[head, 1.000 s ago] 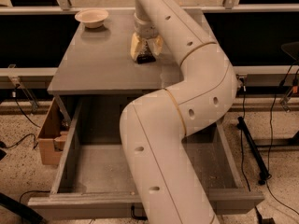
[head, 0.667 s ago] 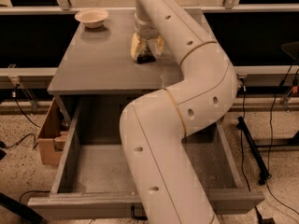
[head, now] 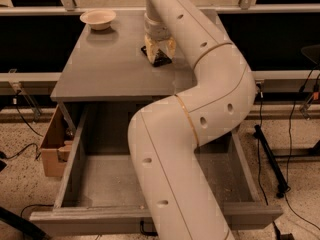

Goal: Place rxbar chocolate into top drawer

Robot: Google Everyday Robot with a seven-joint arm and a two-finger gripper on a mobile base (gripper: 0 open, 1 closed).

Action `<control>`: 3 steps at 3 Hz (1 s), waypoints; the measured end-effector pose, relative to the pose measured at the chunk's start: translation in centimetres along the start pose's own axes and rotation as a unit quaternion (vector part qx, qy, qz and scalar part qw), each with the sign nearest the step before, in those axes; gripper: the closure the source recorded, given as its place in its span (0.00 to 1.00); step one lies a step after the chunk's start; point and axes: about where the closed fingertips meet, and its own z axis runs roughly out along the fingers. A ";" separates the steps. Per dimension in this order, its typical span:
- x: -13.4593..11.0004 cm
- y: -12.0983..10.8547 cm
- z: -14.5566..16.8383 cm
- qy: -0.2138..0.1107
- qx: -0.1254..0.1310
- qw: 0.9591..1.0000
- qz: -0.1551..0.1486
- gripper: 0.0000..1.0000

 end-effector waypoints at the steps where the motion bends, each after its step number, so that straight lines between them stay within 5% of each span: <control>1: 0.0 0.0 0.0 0.000 0.000 1.000 0.000 0.73; 2: -0.6 -2.3 -5.2 -0.071 -0.005 0.997 -0.020 0.96; 3: 0.0 -4.5 -10.9 -0.133 -0.012 0.990 -0.043 1.00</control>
Offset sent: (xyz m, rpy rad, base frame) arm -0.0656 -0.0571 0.1424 0.1207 -0.3053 0.1664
